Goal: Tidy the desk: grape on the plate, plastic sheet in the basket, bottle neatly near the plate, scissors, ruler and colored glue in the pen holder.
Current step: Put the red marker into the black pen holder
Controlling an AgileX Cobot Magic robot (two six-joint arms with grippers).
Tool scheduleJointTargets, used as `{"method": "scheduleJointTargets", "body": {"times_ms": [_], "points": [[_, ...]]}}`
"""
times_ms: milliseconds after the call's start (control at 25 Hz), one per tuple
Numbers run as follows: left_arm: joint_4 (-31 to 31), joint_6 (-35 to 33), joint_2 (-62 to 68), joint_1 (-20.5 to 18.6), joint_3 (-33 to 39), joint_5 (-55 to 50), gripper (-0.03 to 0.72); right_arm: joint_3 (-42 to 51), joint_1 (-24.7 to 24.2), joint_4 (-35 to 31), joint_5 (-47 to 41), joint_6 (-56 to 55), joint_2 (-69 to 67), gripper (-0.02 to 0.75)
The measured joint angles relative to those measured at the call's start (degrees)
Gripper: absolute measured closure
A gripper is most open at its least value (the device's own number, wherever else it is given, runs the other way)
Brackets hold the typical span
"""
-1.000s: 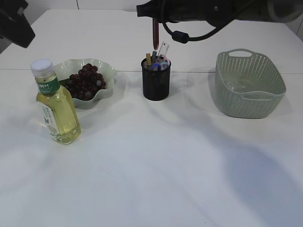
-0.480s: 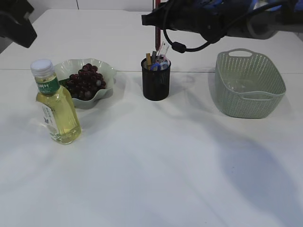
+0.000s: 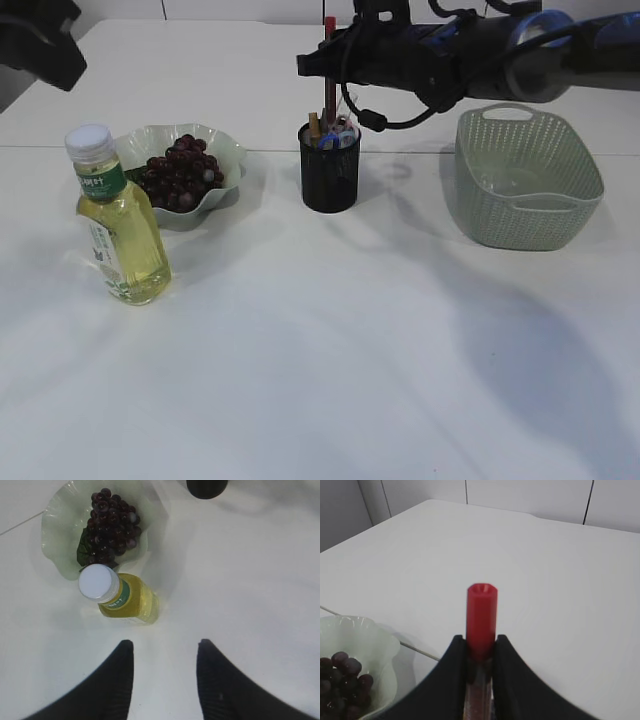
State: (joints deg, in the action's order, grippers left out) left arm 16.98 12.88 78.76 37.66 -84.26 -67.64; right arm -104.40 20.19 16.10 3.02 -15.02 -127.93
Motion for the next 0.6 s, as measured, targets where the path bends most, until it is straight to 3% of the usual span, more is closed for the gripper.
{"method": "scheduleJointTargets", "body": {"times_ms": [400, 600], "points": [[0.12, 0.00, 0.00, 0.00, 0.00, 0.66, 0.379, 0.00, 0.00, 0.00, 0.23, 0.00, -1.69, 0.601], [0.22, 0.00, 0.00, 0.00, 0.00, 1.41, 0.379, 0.00, 0.11, 0.00, -0.99, 0.00, -1.82, 0.521]]}}
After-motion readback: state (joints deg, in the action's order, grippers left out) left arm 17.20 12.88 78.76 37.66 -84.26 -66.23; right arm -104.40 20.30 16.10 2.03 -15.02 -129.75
